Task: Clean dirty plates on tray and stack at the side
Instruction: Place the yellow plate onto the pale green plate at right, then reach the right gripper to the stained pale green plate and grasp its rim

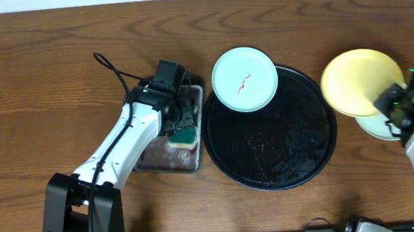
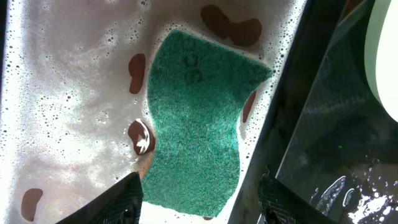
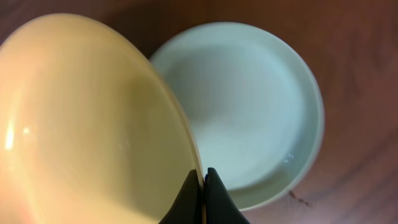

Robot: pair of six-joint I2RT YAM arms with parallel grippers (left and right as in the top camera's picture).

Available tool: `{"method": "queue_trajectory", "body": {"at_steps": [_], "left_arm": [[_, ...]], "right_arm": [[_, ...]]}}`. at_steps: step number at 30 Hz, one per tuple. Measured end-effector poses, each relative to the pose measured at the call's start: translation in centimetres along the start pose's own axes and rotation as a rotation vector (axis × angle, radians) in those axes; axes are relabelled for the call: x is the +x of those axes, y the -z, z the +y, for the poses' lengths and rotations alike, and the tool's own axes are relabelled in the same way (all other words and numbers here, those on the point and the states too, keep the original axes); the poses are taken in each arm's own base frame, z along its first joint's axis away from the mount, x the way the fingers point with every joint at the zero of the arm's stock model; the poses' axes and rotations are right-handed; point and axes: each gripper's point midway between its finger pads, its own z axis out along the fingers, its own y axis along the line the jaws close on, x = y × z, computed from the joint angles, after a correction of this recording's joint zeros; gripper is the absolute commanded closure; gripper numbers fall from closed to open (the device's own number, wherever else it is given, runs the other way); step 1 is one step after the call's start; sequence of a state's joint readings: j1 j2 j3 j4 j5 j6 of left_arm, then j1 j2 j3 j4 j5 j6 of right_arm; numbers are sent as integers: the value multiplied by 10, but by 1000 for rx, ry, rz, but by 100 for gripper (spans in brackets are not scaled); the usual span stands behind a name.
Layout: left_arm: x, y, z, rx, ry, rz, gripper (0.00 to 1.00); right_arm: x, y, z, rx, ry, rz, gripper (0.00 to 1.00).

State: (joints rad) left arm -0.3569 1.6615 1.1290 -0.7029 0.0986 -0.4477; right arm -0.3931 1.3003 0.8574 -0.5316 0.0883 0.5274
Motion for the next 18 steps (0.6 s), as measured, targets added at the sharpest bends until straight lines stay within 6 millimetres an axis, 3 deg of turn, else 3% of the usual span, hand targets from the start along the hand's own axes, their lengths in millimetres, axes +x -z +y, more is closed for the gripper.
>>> {"method": "queue_trajectory", "body": {"at_steps": [5,13,14,16,18], "left_arm": [[0,0,0,0,0,0,39],[0,0,0,0,0,0,39],[0,0,0,0,0,0,39],[0,0,0,0,0,0,39],[0,0,0,0,0,0,39]], "right_arm": [[2,-18,-41,40,-229,90,99],[8,-37,-75,79,-386,166,99],[9,-39,-78,83,-395,172,90],[9,-39,-79,83,-410,175,62],[5,-40,-77,60,-411,166,54]]}}
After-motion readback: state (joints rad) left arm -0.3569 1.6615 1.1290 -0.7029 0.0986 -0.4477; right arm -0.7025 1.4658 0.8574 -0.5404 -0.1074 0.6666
